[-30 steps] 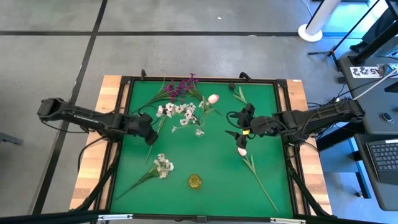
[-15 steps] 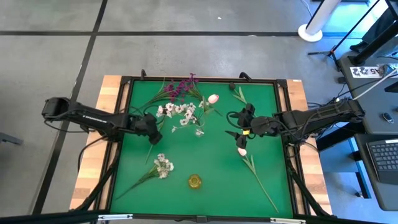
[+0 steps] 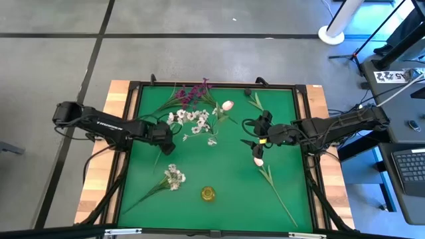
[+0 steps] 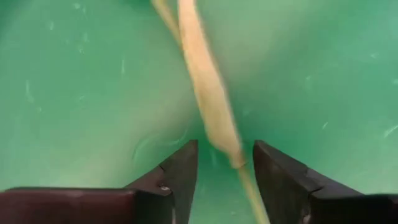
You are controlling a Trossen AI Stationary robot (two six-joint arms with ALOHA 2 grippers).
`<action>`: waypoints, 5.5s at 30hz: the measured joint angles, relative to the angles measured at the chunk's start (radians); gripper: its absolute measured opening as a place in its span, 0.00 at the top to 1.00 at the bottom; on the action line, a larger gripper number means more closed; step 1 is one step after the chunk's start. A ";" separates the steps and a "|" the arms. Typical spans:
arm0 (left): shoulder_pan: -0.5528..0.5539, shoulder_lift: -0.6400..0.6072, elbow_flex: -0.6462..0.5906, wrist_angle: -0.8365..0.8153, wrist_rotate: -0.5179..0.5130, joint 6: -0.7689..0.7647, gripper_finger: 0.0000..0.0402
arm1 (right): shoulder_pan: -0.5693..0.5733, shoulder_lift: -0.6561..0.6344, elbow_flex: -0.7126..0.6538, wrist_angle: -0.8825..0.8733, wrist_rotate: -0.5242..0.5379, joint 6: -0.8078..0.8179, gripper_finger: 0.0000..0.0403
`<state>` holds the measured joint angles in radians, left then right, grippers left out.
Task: Sort flowers into vase by color
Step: Put the middle left black tulip flower into the yellow crystal vase
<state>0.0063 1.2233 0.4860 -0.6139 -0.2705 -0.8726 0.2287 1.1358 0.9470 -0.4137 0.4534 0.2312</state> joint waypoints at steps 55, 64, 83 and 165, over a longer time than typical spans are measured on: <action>-0.644 -0.116 0.602 -0.730 0.270 -0.354 1.00 | 0.000 0.000 0.000 0.000 0.000 0.012 0.16; -0.749 -0.116 0.625 -0.556 0.250 -0.282 1.00 | 0.000 0.000 0.000 0.000 0.000 0.012 0.16; -0.784 -0.096 0.625 0.282 -0.308 0.597 1.00 | 0.000 0.000 0.000 0.231 -0.116 -0.049 0.16; -0.574 0.329 0.254 1.427 -0.165 0.795 0.78 | 0.111 -0.056 0.000 0.229 -0.061 -0.076 0.16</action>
<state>-0.5678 1.5520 0.7403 0.8126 -0.4360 -0.0778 0.3401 1.0801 0.9466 -0.1852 0.3927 0.1551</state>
